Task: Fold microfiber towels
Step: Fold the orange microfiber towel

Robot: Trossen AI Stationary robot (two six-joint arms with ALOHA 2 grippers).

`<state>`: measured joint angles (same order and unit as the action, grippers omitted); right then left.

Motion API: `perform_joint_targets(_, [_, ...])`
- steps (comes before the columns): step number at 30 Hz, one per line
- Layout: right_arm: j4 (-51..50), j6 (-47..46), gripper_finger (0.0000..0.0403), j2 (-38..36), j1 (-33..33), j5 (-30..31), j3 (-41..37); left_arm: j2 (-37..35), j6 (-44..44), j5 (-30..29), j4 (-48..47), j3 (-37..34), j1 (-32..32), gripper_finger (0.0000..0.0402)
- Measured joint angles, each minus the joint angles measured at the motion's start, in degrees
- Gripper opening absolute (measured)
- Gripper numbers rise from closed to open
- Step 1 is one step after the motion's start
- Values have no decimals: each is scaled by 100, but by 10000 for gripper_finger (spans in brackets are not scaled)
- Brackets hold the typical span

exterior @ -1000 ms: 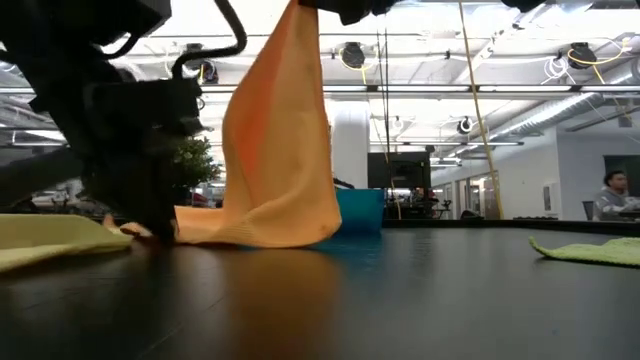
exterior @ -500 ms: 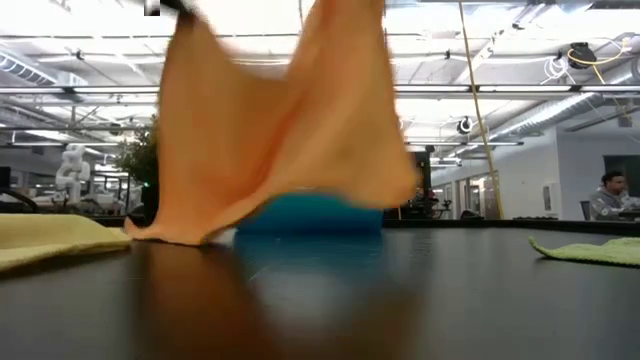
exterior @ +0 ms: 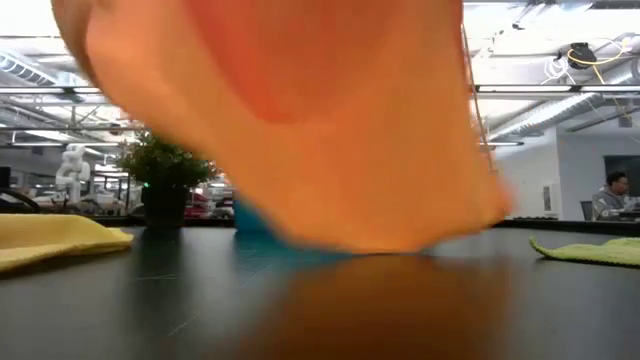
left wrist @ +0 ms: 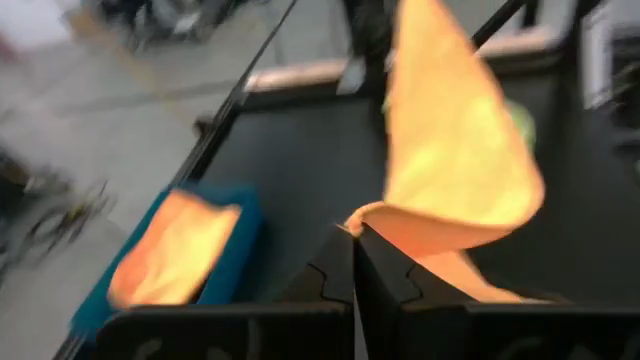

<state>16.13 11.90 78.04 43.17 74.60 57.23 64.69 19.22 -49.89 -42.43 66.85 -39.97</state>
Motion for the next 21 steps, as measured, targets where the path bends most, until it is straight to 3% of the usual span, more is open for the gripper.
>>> perform_joint_targets(5, [-1530,-1631,0,4,-441,-836,0,61,1226,-2,-1128,-79,288,1])
perform_joint_targets(10, [-2257,-2447,0,42,-1023,-1644,-2,68,1379,326,-1204,-601,671,0])
perform_joint_targets(15, [-2132,-2509,0,22,-1315,-2417,-7,43,1208,579,-1152,-845,822,0])
perform_joint_targets(18, [-1704,-2294,0,-122,-1223,-2847,-7,7,1127,948,-1052,-676,734,0])
perform_joint_targets(21, [-1340,-2115,0,-327,-1030,-2980,2,-4,1087,962,-1030,-351,522,0])
